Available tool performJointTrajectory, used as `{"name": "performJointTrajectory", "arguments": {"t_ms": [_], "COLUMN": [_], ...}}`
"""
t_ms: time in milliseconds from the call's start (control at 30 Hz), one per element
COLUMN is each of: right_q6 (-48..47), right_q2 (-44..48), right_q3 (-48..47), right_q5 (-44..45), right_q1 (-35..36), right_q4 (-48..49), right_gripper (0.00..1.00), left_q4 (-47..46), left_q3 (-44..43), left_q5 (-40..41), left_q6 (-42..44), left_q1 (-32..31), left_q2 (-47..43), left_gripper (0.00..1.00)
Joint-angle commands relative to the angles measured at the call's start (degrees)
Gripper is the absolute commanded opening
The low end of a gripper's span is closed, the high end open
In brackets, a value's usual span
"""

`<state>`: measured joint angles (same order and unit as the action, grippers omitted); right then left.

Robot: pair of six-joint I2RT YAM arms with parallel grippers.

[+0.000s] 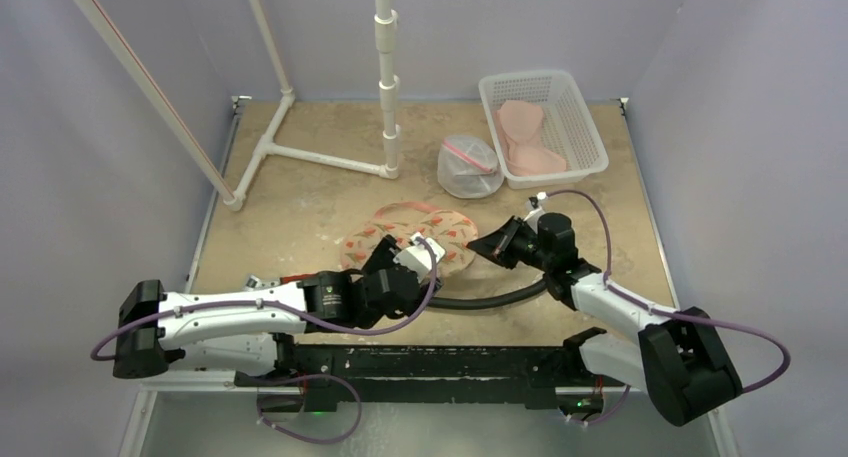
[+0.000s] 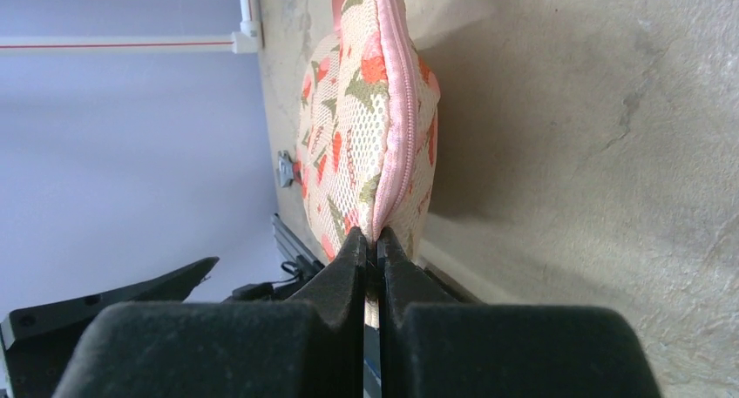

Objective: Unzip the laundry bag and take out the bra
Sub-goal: Unzip the laundry bag at the center of the board.

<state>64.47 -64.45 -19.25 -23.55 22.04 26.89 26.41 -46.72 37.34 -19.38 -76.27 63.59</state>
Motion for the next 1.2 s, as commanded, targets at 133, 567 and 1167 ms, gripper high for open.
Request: {"name": "performJointTrajectory", "arguments": {"t_ms": [133,567,1167], "right_q6": [1.86,3.34,-3.74], "right_q2": [1.10,-0.85,6.09], "right_q3": [-1.51,-1.06,-4.01], "right_q5": [-8.01,-8.69,-5.72], "right_q1": [-0.53,-0.56,-0.59], "right_q4": [-0.12,1.84,-7.94], "right_gripper": [0.00,0.00,0.57], "left_q4": [-9.30,-16.90,-21.28], "left_q3": [-0.33,-3.85,-1.43], "left_q5": [-5.44,7.26,10.61], "left_q6": [14.01,23.73,23.72], "left_q1": [-0.20,-3.51,-3.54], "left_q2": [8.87,24.05,21.53], "left_gripper": [0.77,0.77,0.00]}}
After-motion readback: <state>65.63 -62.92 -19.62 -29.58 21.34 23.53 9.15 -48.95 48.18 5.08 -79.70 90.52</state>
